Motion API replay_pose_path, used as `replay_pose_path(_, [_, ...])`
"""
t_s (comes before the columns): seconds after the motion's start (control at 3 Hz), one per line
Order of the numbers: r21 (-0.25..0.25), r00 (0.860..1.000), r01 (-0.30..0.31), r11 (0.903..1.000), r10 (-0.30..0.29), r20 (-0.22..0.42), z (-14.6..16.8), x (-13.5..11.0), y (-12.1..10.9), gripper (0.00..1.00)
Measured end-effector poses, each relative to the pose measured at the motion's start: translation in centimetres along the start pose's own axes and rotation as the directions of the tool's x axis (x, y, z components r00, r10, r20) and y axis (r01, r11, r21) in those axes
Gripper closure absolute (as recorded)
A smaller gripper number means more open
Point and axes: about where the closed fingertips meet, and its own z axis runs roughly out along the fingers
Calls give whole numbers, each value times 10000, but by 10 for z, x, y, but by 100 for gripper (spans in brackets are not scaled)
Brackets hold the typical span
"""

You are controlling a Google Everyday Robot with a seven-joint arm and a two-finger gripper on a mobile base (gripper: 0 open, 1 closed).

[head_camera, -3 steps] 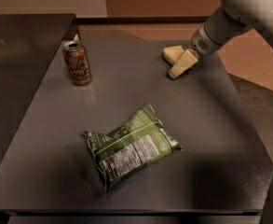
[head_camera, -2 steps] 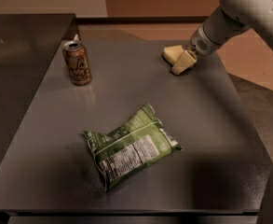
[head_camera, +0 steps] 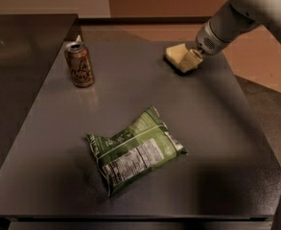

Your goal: Move sponge near green jalapeno chip bag

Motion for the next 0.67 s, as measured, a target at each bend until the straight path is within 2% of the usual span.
replay_pose_path(0.33, [-343, 9977, 682, 9971, -680, 63, -22, -1, 22, 100])
replay_pose_path(0.67, [-1010, 9903, 1374, 9854, -1347, 332, -49, 1, 56, 100])
